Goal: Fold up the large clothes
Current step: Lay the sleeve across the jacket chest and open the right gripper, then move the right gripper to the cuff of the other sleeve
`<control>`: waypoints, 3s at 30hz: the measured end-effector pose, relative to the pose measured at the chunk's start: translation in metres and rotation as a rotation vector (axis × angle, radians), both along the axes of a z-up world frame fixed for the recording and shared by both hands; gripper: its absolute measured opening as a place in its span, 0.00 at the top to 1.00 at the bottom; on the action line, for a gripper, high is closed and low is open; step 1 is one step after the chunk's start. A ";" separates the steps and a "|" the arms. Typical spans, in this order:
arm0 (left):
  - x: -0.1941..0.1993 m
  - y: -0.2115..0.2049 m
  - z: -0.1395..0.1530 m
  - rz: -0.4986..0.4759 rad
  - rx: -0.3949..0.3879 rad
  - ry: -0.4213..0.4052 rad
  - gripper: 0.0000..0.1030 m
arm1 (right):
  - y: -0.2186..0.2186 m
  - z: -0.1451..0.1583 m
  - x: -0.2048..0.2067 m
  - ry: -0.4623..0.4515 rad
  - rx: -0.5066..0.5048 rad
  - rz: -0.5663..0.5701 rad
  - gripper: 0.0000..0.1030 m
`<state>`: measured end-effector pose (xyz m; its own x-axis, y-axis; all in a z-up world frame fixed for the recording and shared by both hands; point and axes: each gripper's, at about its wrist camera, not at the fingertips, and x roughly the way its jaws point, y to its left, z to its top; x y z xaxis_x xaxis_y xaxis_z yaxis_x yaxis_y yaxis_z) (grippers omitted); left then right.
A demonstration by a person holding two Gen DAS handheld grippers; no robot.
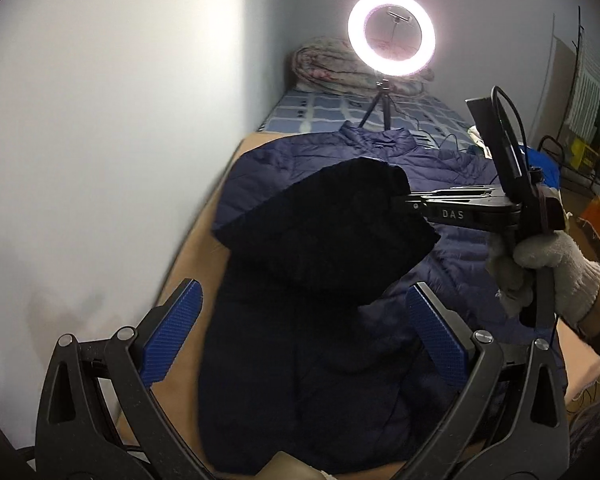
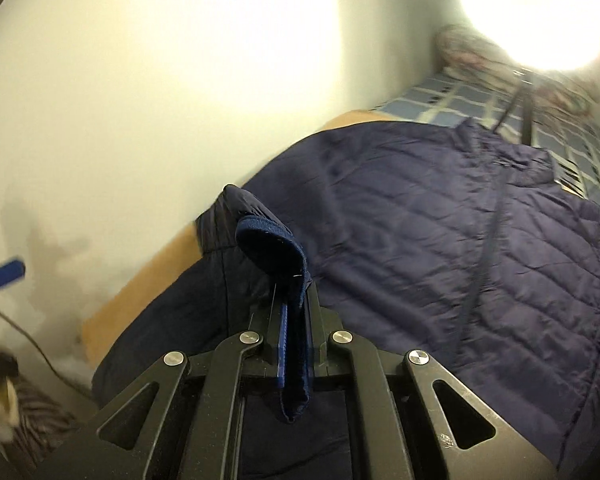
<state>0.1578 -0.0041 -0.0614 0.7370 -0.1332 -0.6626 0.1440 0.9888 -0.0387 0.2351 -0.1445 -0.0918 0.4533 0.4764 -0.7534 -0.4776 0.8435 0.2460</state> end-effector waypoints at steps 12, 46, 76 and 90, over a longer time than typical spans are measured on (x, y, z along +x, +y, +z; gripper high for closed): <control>0.046 -0.016 -0.017 0.035 -0.104 0.074 0.00 | -0.076 -0.011 0.070 0.002 -0.006 -0.222 0.95; 0.065 -0.075 -0.038 -0.028 0.056 0.063 0.00 | -0.231 -0.112 0.142 0.126 -0.092 -0.661 0.95; 0.042 -0.087 -0.003 -0.056 0.066 -0.055 0.00 | -0.244 0.003 0.040 0.000 -0.116 -0.610 0.67; 0.018 -0.111 0.007 -0.134 0.104 -0.095 0.00 | -0.329 0.039 -0.140 -0.033 -0.078 -0.817 0.39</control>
